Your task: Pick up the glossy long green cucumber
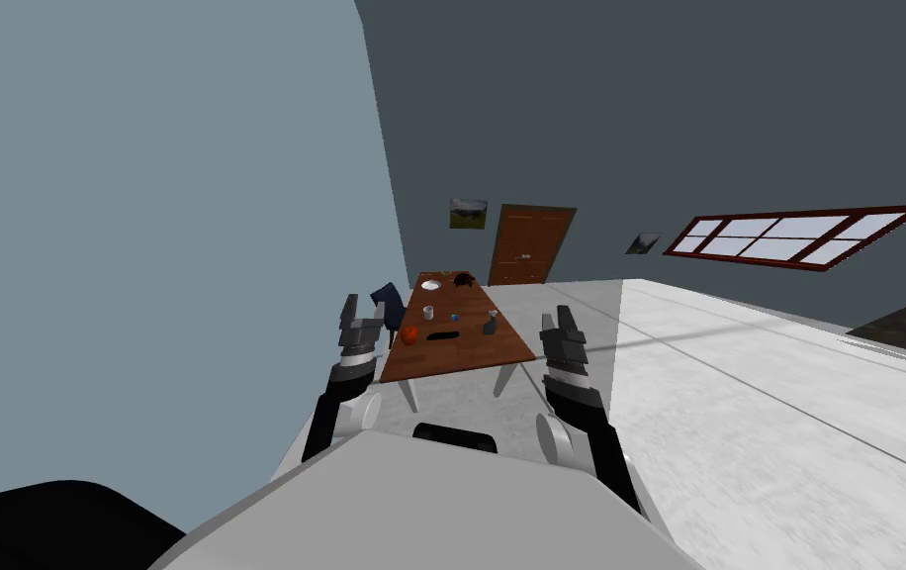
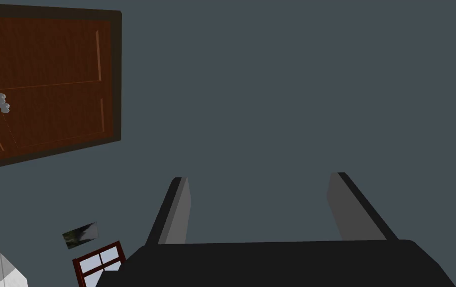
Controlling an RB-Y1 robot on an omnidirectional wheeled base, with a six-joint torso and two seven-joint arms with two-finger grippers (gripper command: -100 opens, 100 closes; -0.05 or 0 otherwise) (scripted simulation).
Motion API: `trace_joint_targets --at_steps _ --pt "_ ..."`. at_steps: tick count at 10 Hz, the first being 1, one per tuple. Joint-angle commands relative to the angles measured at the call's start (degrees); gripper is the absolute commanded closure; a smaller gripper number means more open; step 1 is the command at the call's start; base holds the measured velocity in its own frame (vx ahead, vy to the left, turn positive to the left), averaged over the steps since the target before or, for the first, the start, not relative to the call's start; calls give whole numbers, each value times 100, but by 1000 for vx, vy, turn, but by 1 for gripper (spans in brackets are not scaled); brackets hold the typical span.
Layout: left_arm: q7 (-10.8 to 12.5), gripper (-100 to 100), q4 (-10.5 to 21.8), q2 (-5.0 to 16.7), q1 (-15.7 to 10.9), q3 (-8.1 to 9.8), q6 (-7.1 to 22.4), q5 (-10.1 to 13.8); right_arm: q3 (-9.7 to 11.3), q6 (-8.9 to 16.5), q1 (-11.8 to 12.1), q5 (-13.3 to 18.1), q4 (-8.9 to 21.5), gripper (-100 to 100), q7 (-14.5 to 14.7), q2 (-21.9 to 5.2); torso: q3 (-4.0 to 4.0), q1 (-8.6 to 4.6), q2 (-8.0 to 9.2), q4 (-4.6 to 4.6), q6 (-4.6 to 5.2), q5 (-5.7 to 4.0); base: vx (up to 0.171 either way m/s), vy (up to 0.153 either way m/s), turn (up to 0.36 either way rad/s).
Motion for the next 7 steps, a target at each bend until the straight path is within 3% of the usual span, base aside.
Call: trace_joint_targets --at_steps 1,7 --pt "36 -100 39 162 -26 23 74 21 0 0 0 0 0 0 0 0 0 0 0 0 0 0 -14 -2 -36" --pt "402 -100 450 854 -315 257 803 218 0 0 -1 0 0 0 0 0 13 1 23 5 0 0 -50 -6 -85"
